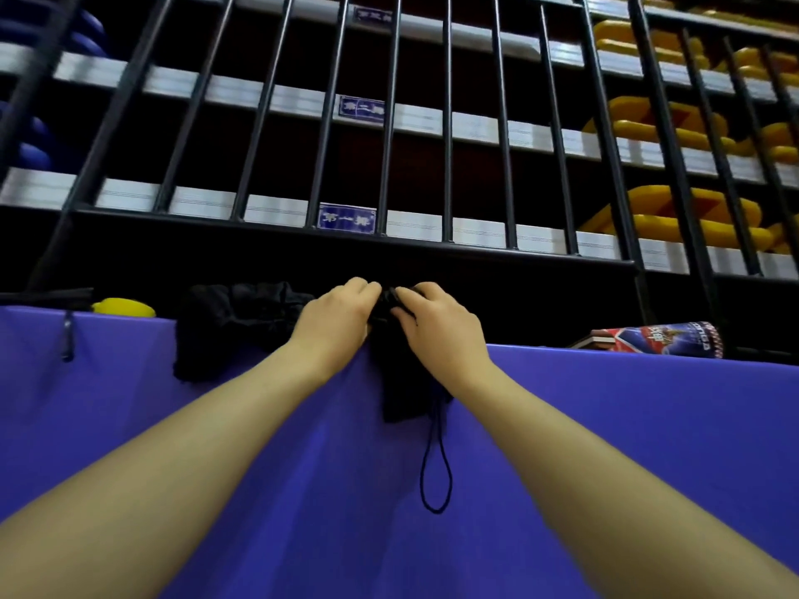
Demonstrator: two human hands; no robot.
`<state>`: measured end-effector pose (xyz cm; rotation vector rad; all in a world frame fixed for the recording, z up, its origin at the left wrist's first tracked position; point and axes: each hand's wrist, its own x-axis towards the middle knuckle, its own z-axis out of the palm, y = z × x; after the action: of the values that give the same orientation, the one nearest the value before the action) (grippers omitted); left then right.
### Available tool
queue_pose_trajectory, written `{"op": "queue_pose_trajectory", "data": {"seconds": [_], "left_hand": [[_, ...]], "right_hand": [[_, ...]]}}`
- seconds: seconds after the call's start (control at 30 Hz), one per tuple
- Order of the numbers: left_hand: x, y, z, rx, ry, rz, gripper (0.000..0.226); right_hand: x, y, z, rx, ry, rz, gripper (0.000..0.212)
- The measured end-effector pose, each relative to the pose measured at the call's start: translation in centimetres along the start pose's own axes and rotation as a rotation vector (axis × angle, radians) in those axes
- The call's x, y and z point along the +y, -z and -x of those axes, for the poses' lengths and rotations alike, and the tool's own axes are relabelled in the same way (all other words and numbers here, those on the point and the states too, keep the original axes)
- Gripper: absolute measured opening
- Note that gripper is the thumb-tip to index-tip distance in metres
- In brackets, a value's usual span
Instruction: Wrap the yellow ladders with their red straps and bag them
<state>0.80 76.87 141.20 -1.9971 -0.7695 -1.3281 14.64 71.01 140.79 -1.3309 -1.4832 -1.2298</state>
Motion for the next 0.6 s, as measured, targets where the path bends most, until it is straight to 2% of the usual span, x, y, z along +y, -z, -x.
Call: {"op": "queue_pose_trajectory", "data": {"seconds": [0.1,0.27,0.6], "left_hand": [[-0.5,-0.5,-0.6,-0.166,0.020,0.025,0.057],[-0.6,-1.0,-1.4,-0.379,0.042,0.167,0.053],[0.1,-1.5,0.1,-0.308,0.064,0.015,0.056]], "right_hand": [[-0.3,-0.6,-0.5,-0.082,-0.069,0.033,0.034],[0.4,-1.3,-0.5,-0.217,-0.146,0.021,0.039],[0.8,-0.4,0.6,-0.360,-0.149,-0.033,0.051]]}}
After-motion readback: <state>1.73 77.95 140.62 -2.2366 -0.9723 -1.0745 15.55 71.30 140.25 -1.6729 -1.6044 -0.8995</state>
